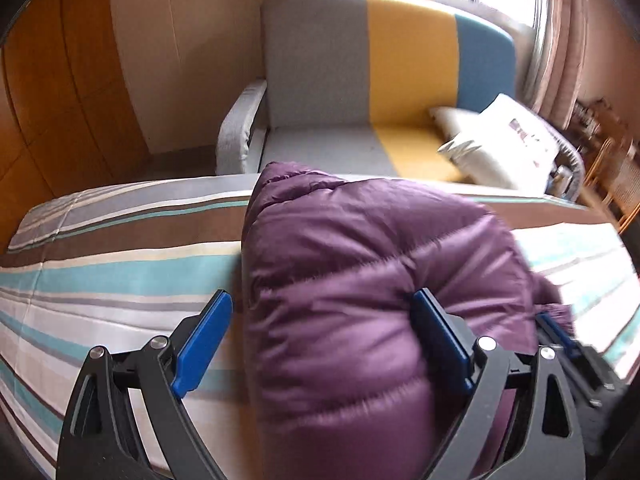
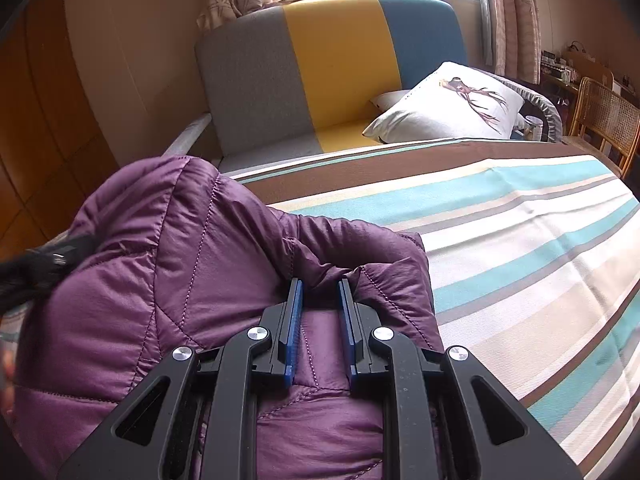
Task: Fold large clothes
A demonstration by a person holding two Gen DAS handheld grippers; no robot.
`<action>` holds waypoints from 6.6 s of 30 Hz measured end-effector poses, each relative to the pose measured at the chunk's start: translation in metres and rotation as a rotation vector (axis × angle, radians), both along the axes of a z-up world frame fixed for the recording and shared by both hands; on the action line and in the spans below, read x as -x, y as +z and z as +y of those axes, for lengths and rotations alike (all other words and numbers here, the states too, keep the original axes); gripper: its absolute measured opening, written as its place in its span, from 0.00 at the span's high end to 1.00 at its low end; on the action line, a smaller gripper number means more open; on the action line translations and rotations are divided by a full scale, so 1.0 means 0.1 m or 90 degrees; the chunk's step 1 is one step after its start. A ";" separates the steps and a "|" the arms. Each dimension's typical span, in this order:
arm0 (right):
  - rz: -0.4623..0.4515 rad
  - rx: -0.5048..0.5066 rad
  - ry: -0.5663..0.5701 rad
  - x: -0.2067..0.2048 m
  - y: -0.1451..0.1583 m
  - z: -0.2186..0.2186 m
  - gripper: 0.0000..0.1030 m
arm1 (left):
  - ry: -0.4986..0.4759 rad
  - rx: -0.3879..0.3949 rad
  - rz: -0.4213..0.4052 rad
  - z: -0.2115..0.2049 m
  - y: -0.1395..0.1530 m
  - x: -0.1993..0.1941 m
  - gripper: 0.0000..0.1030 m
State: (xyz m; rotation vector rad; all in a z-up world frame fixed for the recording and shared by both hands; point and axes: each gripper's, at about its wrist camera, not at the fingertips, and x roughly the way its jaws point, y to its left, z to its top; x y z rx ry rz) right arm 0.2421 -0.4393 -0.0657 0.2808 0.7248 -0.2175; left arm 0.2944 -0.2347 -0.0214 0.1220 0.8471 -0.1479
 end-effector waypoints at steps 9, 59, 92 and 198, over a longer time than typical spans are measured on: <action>0.010 -0.002 0.000 -0.07 -0.04 -0.01 0.83 | -0.017 0.022 0.036 0.04 -0.40 -0.22 0.08; -0.028 -0.189 -0.021 0.95 0.12 -0.51 0.33 | -0.002 0.375 0.065 1.22 -0.41 0.97 0.02; 0.079 -0.256 0.043 0.54 -0.09 -0.59 0.30 | -0.154 0.293 0.121 0.64 -0.35 0.72 0.03; -0.073 -0.209 0.128 0.39 0.12 1.23 0.38 | 0.087 0.227 -0.060 3.08 -0.08 1.50 0.04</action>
